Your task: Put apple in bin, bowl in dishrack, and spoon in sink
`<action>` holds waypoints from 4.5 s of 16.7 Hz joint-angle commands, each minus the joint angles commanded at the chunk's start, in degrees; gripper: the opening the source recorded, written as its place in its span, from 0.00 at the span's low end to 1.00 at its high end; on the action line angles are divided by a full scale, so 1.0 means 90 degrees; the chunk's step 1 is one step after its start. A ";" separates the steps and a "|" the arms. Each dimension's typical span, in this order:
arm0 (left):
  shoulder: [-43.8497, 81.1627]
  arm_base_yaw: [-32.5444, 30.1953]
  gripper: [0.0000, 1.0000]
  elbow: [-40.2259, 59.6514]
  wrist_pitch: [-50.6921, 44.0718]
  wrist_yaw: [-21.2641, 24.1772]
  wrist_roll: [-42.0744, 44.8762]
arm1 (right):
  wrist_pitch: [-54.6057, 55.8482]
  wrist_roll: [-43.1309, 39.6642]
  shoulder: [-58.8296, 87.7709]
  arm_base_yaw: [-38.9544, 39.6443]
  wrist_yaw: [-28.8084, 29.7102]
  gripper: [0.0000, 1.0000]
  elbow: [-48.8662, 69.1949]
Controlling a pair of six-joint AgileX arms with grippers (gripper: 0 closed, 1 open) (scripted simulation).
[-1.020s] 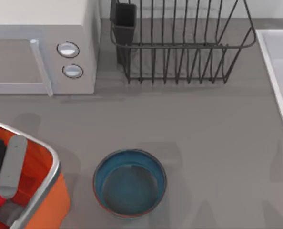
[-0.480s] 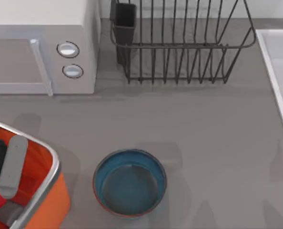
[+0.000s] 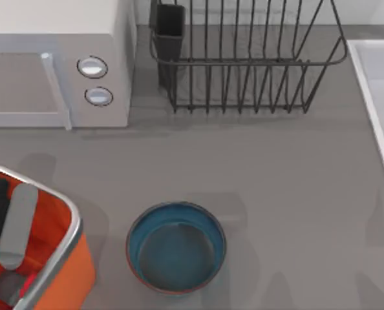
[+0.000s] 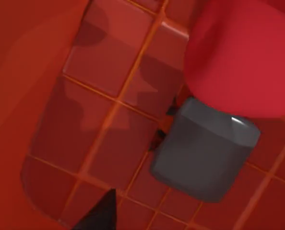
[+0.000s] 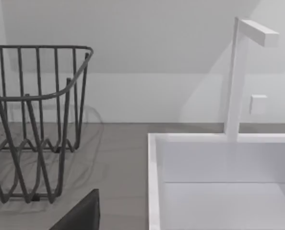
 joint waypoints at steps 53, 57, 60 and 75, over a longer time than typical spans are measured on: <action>-0.8029 0.0484 1.00 -0.5246 0.7272 -0.0979 -0.9573 | -0.4320 0.3268 0.6401 0.3421 0.0044 1.00 0.5647; -0.8029 0.0484 1.00 -0.5246 0.7272 -0.0979 -0.9573 | -0.5900 0.4311 0.9046 0.4421 0.0026 1.00 0.7804; -0.8029 0.0484 1.00 -0.5246 0.7272 -0.0979 -0.9573 | -0.6910 0.4929 1.0742 0.4971 0.0015 1.00 0.9150; -0.8029 0.0484 1.00 -0.5246 0.7272 -0.0979 -0.9573 | -0.7613 0.5567 1.2632 0.5464 0.0010 1.00 1.0238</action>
